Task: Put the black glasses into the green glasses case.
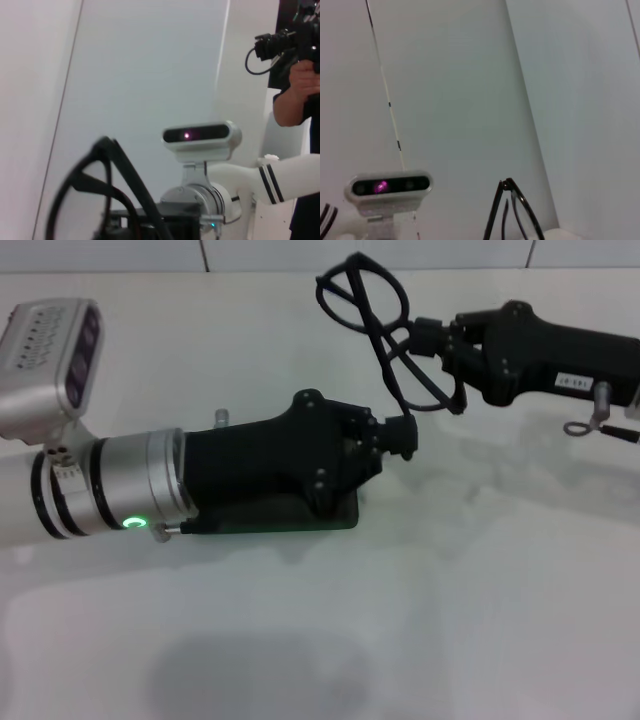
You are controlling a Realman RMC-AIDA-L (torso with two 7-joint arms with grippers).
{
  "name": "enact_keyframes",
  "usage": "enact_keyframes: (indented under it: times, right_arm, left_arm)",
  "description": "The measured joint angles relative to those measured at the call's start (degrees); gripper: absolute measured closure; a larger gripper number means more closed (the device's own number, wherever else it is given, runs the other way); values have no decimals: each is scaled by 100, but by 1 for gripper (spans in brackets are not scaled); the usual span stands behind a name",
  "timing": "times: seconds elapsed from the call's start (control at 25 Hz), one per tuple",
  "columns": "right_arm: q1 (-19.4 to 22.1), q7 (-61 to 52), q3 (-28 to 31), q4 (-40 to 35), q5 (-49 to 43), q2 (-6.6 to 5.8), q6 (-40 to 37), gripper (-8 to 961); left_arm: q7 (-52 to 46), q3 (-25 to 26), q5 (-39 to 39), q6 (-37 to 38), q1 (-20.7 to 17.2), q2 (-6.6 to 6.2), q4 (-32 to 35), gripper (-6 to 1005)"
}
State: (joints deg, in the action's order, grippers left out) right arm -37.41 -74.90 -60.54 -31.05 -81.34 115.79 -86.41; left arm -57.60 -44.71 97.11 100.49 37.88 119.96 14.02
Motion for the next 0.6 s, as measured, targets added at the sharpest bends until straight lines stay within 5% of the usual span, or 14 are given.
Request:
enact_keyframes:
  times: [0.6]
  right_arm:
    - [99, 187, -28, 11, -2, 4, -329, 906]
  left_arm:
    - [-32, -11, -73, 4, 63, 4, -13, 999]
